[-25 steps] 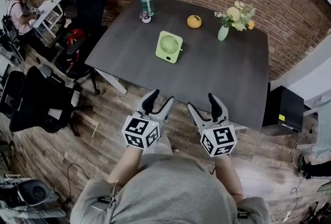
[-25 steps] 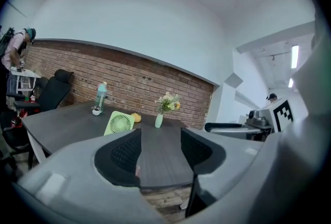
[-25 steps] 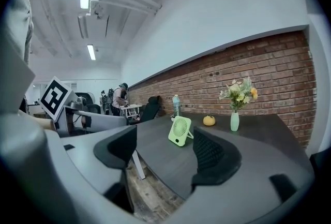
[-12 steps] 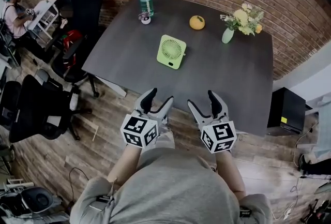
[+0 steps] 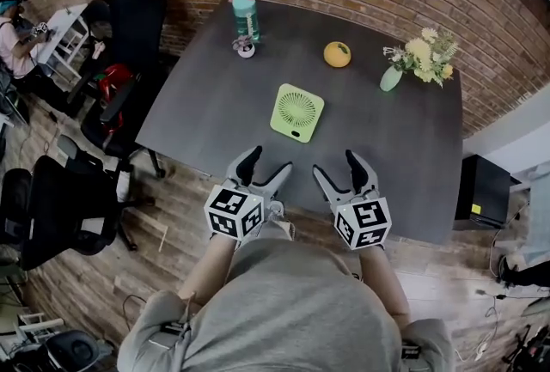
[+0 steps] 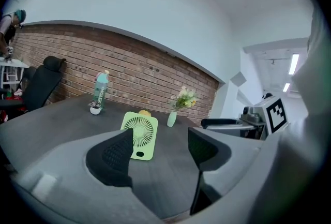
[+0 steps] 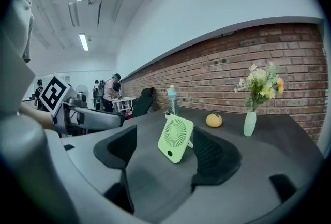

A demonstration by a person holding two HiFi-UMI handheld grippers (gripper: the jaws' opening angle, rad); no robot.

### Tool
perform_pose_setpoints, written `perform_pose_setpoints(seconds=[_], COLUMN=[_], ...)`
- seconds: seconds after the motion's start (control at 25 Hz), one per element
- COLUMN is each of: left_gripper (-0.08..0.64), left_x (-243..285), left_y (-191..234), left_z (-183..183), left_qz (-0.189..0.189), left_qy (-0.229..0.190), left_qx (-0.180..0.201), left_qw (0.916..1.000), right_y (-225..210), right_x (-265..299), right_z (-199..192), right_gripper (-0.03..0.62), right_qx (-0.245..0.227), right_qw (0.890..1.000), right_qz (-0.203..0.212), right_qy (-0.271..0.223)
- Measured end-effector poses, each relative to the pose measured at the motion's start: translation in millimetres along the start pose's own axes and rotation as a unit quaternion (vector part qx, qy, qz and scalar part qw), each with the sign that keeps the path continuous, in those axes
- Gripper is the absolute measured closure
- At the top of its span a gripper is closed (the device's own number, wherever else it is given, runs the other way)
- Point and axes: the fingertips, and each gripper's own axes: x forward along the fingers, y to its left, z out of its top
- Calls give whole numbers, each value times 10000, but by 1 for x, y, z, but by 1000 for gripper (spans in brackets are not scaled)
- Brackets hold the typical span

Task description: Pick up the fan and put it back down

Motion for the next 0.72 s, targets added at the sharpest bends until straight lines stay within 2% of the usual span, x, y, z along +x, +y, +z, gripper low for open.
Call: perform_pose_setpoints(seconds=[0.2, 0.52, 0.72], left_gripper=[244, 244, 244], left_x=[24, 67, 90], left_y=[35, 72, 97], left_z=[0, -15, -29], left_qz=[-103, -492, -529], left_qy=[177, 634, 881], left_qx=[-41, 172, 262], left_qw=[9998, 9966, 9944], right_y=[-12, -31, -38], right_x=[36, 85, 113], right_z=[-4, -30, -52], right_gripper=[268, 268, 268], right_qx=[23, 170, 237], right_qw=[9997, 9978, 9957], right_qz=[-162, -349, -369], right_qy=[168, 542, 822])
